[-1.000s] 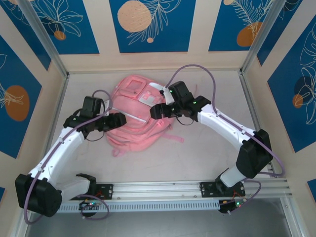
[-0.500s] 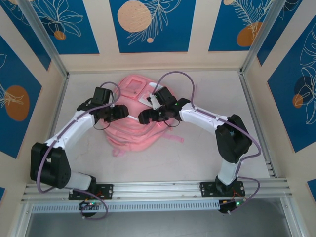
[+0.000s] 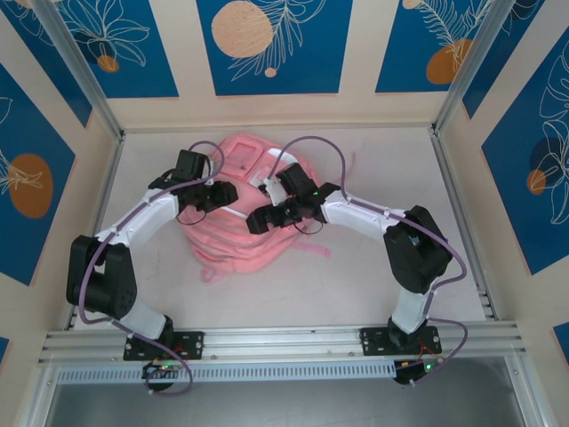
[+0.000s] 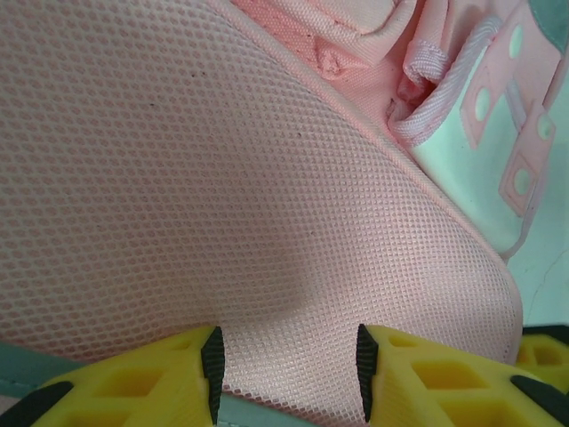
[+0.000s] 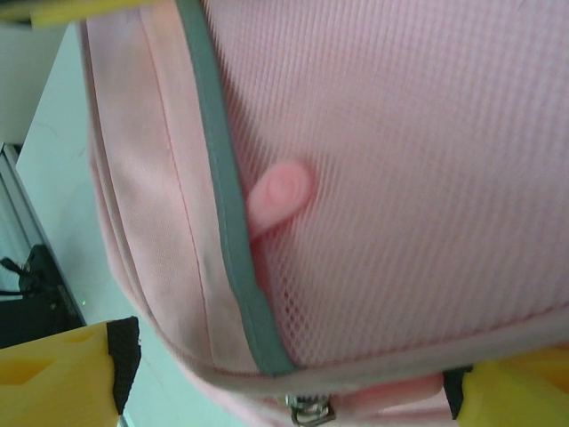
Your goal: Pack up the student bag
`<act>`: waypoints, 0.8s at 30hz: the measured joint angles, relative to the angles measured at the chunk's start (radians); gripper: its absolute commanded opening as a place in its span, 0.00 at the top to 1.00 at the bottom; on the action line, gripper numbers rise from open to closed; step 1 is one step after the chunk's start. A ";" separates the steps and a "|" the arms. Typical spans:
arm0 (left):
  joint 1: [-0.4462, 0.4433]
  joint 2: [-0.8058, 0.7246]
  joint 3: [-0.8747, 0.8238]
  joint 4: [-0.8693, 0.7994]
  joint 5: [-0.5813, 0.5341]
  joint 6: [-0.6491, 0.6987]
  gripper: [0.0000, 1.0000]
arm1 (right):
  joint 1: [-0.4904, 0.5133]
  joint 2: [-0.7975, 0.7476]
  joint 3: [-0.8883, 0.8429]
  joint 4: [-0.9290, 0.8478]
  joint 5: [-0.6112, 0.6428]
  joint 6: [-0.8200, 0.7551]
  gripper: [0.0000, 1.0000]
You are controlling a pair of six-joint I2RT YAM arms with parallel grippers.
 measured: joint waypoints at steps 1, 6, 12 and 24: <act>0.000 0.000 0.001 0.000 0.002 0.000 0.55 | 0.008 -0.014 -0.016 -0.003 -0.002 0.000 0.14; 0.000 0.000 0.007 0.000 0.003 -0.001 0.55 | 0.046 -0.055 -0.042 -0.023 0.001 -0.012 0.24; 0.000 0.000 0.007 0.000 0.021 -0.001 0.56 | 0.068 -0.055 -0.034 -0.061 0.090 -0.043 0.39; -0.002 0.000 0.011 0.005 0.080 -0.001 0.64 | 0.091 -0.021 -0.003 -0.082 0.237 -0.090 0.64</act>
